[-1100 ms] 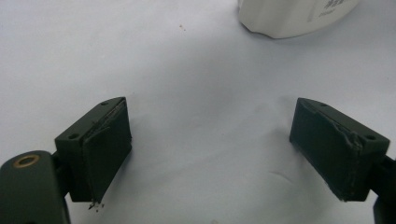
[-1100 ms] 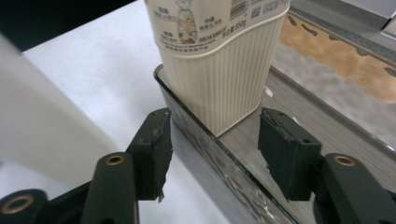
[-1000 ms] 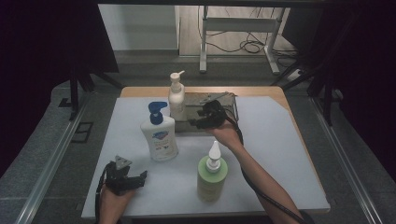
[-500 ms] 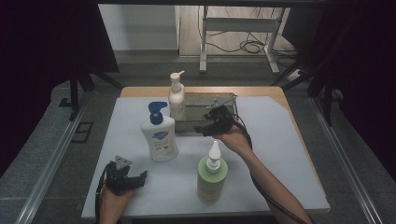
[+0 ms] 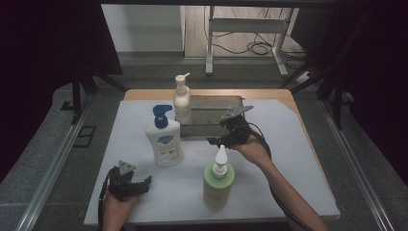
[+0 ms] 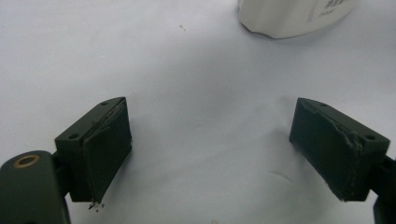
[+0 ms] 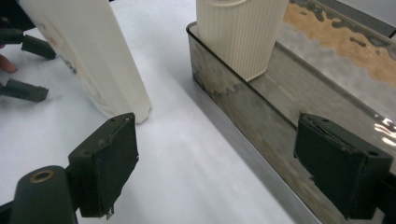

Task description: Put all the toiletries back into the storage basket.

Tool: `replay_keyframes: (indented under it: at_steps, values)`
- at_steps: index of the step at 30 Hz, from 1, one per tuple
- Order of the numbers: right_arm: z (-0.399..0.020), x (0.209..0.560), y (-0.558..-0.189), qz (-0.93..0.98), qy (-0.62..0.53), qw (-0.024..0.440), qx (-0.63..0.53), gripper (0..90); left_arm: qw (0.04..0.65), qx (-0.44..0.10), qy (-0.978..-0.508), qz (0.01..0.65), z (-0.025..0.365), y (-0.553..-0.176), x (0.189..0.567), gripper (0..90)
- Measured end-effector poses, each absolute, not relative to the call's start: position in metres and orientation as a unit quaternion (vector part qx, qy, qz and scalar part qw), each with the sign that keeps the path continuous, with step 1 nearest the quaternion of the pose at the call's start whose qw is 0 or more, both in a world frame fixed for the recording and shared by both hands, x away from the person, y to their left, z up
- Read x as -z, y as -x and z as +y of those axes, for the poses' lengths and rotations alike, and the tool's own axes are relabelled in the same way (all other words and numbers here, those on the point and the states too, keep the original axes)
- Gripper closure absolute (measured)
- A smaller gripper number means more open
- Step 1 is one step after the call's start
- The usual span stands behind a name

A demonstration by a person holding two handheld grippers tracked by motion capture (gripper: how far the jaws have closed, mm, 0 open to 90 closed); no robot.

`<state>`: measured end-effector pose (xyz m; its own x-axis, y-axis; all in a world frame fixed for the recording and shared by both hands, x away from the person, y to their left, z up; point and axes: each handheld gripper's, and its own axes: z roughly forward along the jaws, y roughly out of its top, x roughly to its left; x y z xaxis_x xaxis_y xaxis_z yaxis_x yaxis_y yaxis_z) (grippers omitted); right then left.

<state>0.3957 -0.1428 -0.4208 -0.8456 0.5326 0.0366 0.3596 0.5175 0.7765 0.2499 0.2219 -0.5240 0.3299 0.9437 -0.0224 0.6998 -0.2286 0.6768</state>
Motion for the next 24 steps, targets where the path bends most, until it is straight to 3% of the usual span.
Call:
replay_keyframes:
  at_steps: [18, 24]
  values:
    - [-0.179, 0.422, -0.371, 0.870, -0.252, 0.125, -0.405, 0.3, 0.302, -0.202, -0.757, 0.543, 0.222, -0.250, 0.524, 12.4]
    - [-0.193, 0.427, -0.362, 0.866, -0.258, 0.126, -0.409, 0.0, 0.302, -0.202, -0.757, 0.542, 0.222, -0.250, 0.524, 12.4]
